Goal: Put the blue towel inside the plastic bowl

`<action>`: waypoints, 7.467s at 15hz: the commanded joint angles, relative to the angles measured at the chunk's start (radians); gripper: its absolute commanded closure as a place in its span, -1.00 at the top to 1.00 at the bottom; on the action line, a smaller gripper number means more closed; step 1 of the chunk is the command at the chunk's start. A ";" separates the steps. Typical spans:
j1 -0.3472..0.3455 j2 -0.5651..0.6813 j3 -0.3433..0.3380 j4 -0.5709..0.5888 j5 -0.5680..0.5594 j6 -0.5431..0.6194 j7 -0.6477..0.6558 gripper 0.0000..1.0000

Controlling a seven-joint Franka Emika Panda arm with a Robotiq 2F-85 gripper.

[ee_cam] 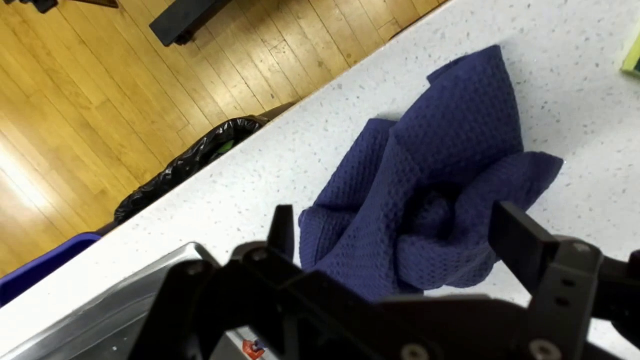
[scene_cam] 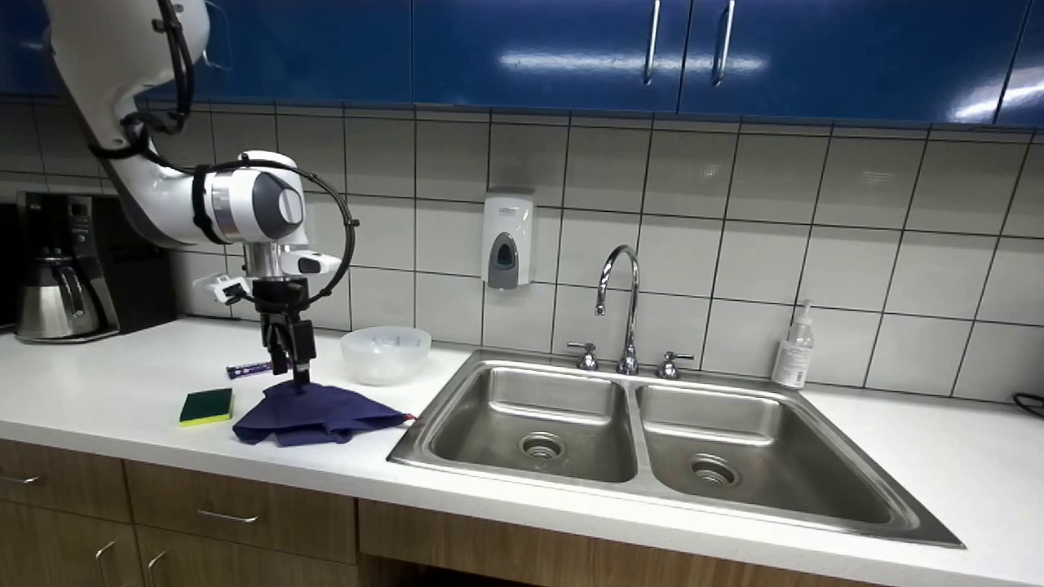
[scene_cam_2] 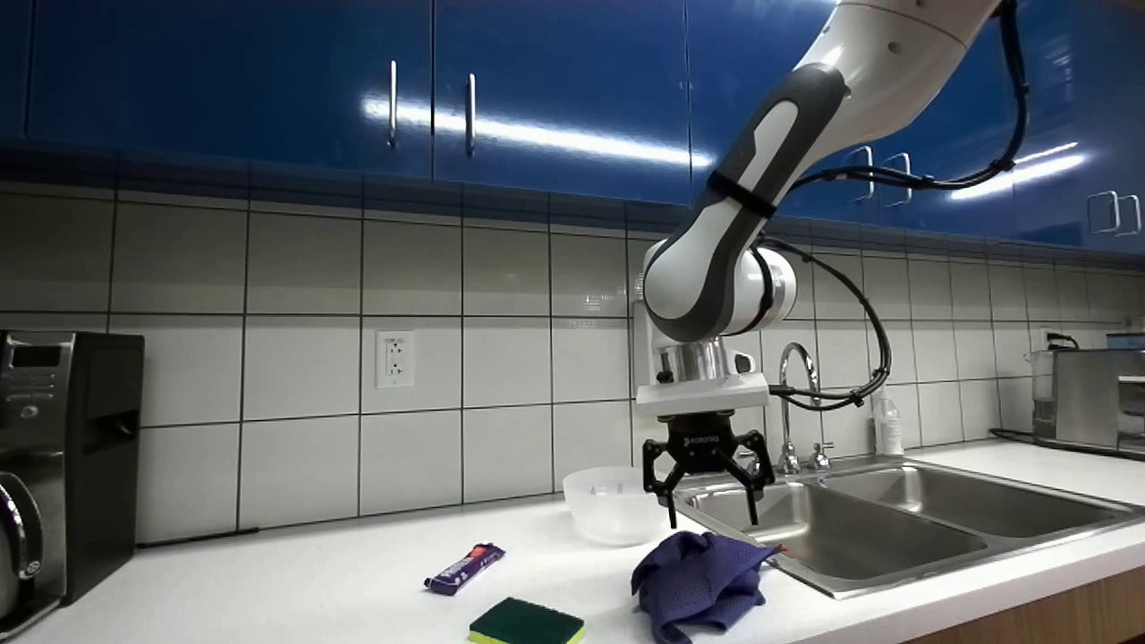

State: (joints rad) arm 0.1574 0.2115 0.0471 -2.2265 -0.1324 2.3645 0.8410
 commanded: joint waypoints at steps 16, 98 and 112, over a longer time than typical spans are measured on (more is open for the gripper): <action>0.040 0.149 -0.035 0.120 -0.012 0.027 0.341 1.00; -0.132 -0.155 -0.060 0.095 0.282 0.001 -0.725 -0.96; -0.154 -0.049 -0.034 0.182 0.545 0.209 -0.832 -0.96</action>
State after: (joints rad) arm 0.0352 0.1508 -0.0197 -2.0924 0.3403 2.5692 0.0540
